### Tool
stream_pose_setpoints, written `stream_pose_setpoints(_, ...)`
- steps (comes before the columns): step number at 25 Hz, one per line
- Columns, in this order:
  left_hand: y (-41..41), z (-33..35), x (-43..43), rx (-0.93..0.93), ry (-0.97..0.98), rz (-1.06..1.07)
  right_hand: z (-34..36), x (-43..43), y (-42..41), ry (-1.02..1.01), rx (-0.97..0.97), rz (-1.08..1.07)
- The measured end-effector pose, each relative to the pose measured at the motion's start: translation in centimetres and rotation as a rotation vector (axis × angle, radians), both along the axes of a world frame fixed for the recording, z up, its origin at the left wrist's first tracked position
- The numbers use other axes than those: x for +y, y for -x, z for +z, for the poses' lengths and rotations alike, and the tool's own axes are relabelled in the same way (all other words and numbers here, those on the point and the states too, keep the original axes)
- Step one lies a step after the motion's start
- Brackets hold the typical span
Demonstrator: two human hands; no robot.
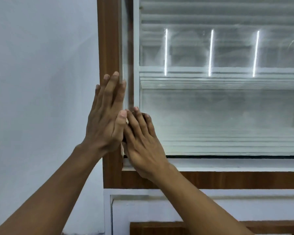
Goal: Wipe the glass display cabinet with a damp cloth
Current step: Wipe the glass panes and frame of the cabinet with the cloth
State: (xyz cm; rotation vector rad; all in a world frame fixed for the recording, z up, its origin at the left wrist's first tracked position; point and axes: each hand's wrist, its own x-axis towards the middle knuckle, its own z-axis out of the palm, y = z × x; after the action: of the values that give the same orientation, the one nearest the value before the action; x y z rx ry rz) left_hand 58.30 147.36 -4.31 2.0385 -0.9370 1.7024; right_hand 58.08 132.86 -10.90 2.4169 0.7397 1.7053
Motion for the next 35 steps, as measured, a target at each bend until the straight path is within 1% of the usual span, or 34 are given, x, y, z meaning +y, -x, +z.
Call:
stream_pose_setpoints(3,0.0,7.1,0.1,0.026,0.007,0.037,7.1,0.5,-0.9,-0.061,-0.050,0.050)
stream_pose_setpoints(6,-0.2,16.6,0.4,0.051,0.027,0.042,17.0,0.1,-1.2,-0.063,-0.071,0.054)
stream_pose_setpoints(9,-0.4,25.3,0.6,0.069,0.027,0.062,27.6,-1.2,-1.1,-0.094,-0.099,-0.011)
stream_pose_setpoints(12,0.1,33.8,1.4,0.110,-0.010,0.101,37.7,-2.2,-0.6,-0.071,-0.149,-0.085)
stream_pose_setpoints(15,0.3,40.0,2.7,0.143,-0.025,0.123,44.7,-2.5,-0.5,-0.093,-0.211,-0.133)
stream_pose_setpoints(18,0.0,43.5,4.4,0.199,-0.086,0.101,48.0,-1.2,-1.0,-0.131,-0.206,-0.163)
stream_pose_setpoints(21,-1.2,44.4,6.6,0.173,-0.222,0.102,49.3,1.2,-1.7,-0.214,-0.178,-0.138)
stream_pose_setpoints(23,-2.2,44.5,7.7,0.138,-0.290,0.091,49.9,2.6,-1.8,-0.331,-0.173,-0.095)
stream_pose_setpoints(26,-3.9,44.4,8.8,0.096,-0.349,0.013,50.2,4.8,-1.2,-0.567,-0.160,-0.053)
stream_pose_setpoints(28,-5.3,44.2,9.2,0.073,-0.355,-0.087,50.4,6.3,-0.7,-0.706,-0.175,-0.004)
stream_pose_setpoints(29,-5.9,44.1,9.2,0.067,-0.343,-0.156,50.6,7.1,-0.5,-0.734,-0.195,0.004)
stream_pose_setpoints(33,-8.2,44.0,8.6,0.135,-0.252,-0.421,51.7,8.8,0.2,-0.730,-0.221,-0.042)
stream_pose_setpoints(35,-9.7,43.9,8.1,0.160,-0.248,-0.559,52.0,9.3,0.1,-0.714,-0.231,-0.053)
